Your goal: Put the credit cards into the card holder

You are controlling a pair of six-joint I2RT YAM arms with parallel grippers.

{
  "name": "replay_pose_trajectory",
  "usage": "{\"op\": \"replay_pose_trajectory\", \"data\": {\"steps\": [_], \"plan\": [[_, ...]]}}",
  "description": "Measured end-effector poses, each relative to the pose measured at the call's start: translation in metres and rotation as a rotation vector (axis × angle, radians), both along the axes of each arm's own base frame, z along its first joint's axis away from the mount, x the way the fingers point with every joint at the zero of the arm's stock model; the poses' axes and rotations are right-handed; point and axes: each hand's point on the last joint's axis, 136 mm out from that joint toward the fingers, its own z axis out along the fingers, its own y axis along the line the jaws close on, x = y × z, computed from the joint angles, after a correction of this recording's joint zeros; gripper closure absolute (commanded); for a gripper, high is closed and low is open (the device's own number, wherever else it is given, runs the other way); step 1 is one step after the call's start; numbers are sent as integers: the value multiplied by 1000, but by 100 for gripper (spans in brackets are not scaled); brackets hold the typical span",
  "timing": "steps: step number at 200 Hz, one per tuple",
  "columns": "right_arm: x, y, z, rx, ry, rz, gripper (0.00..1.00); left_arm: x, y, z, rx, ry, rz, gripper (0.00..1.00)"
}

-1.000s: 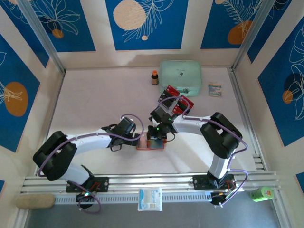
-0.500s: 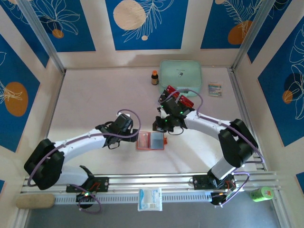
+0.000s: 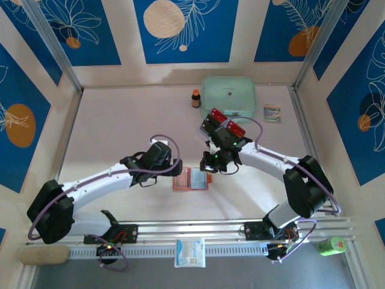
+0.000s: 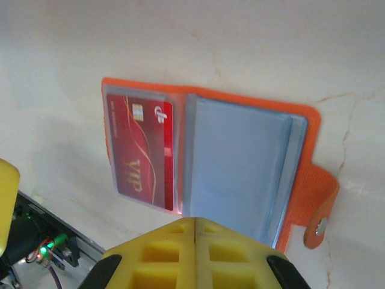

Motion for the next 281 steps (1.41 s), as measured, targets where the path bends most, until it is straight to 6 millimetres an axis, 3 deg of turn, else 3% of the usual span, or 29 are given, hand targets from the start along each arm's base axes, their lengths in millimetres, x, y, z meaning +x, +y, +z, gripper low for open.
{"op": "replay_pose_trajectory", "data": {"steps": [66, 144, 281], "plan": [[-11, 12, -17, -40, 20, 34, 96, -2, -23, 4, -24, 4, -27, 0], [11, 0, -32, -72, 8, -35, 97, -6, -31, -16, 10, 43, -57, 0], [19, -5, -49, -109, 16, 7, 98, -9, -58, -31, 73, 51, -157, 0]]}}
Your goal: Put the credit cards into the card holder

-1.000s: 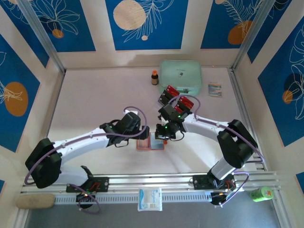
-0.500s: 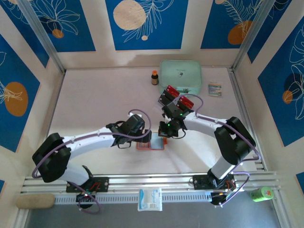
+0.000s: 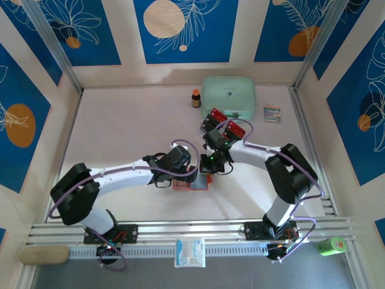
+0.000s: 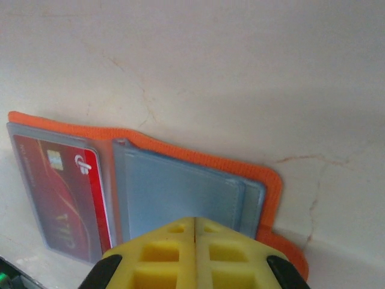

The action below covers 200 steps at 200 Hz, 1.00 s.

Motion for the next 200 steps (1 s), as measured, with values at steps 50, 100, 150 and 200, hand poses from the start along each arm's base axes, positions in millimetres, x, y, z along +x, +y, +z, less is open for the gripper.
{"op": "replay_pose_trajectory", "data": {"steps": [50, 100, 150, 200], "plan": [[0, -2, -8, -13, 17, 8, 98, 0, 3, -11, 51, 3, -17, 0], [-2, 3, -10, 13, 33, 17, 99, -1, 4, -15, 66, 5, -32, 0], [-2, 10, -10, 39, 45, 22, 100, -1, 3, -18, 72, 5, -38, 0], [-2, 15, -10, 62, 61, 13, 100, 1, 1, -18, 67, -1, -40, 0]]}}
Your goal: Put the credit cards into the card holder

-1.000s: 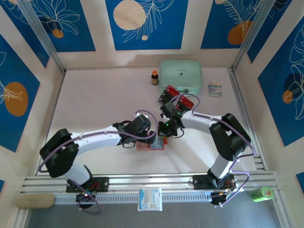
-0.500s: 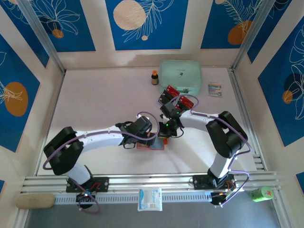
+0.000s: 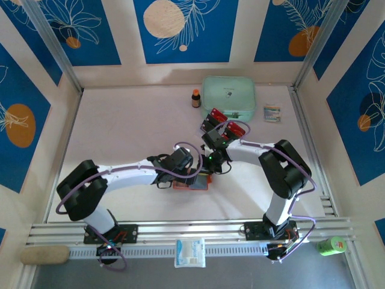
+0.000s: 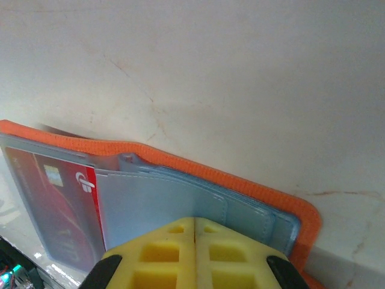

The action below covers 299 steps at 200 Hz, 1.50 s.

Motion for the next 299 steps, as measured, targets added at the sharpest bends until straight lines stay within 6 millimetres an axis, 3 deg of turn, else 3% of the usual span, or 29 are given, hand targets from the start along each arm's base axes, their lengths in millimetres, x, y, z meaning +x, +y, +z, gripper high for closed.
{"op": "replay_pose_trajectory", "data": {"steps": [63, 115, 144, 192, 299], "plan": [[0, 5, 0, 21, 7, -3, 100, -5, 6, -16, 30, 22, -1, 0], [0, 6, 2, 21, 10, -6, 99, -7, 8, -25, 29, 24, -2, 9], [1, 4, 5, 22, 9, -14, 91, -7, 7, -27, 18, 21, -2, 10], [9, 2, 28, 62, -37, -53, 76, -7, 7, -28, 12, 17, -2, 10], [2, 2, 5, 61, 32, -89, 66, -7, 7, -28, 4, 10, -2, 10]]}}
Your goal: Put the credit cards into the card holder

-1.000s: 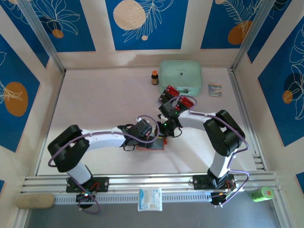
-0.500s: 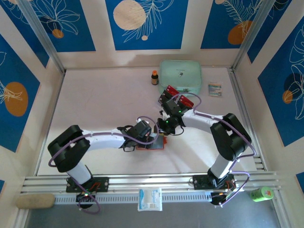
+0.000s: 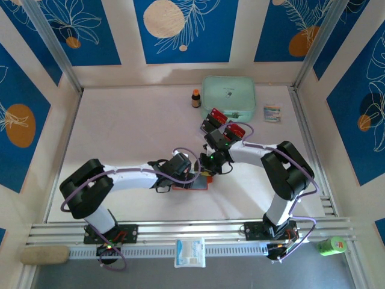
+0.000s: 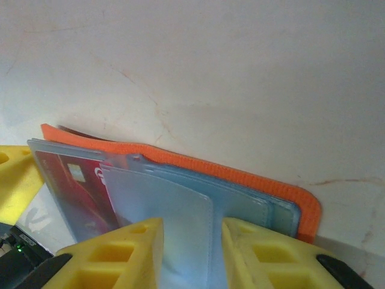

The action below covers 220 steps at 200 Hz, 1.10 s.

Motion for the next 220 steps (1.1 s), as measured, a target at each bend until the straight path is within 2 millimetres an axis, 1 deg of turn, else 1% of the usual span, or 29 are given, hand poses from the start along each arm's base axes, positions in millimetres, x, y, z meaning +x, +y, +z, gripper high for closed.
{"op": "replay_pose_trajectory", "data": {"steps": [30, 76, 107, 126, 141, 157, 181, 194, 200, 220], "plan": [[2, 3, 2, 23, 2, -5, 68, 0, 0, 0, -3, -2, 0, 9], [0, 7, 4, 57, 15, -1, 77, -1, 1, 0, -3, -3, 0, 9], [-1, 11, 7, 82, 20, 9, 77, -1, 1, 1, -5, -4, 0, 7], [-2, 13, 9, 94, 25, 10, 73, -1, 2, 4, -7, -7, -1, 4], [-2, 14, 13, 106, 26, 9, 68, -1, 3, 10, -14, -16, 0, 2], [-3, 16, 22, 124, 16, 8, 62, 1, 4, 22, -33, -38, 5, 1], [-6, 22, 38, 152, -13, 21, 54, 8, 8, 46, -82, -80, 29, 1], [-8, 27, 44, 163, -24, 25, 49, 11, 14, 58, -102, -95, 40, 0], [-8, 28, 46, 168, -30, 24, 45, 12, 17, 61, -104, -98, 44, 0], [-6, 33, 49, 169, -45, 19, 42, 13, 30, 67, -106, -102, 61, 0]]}}
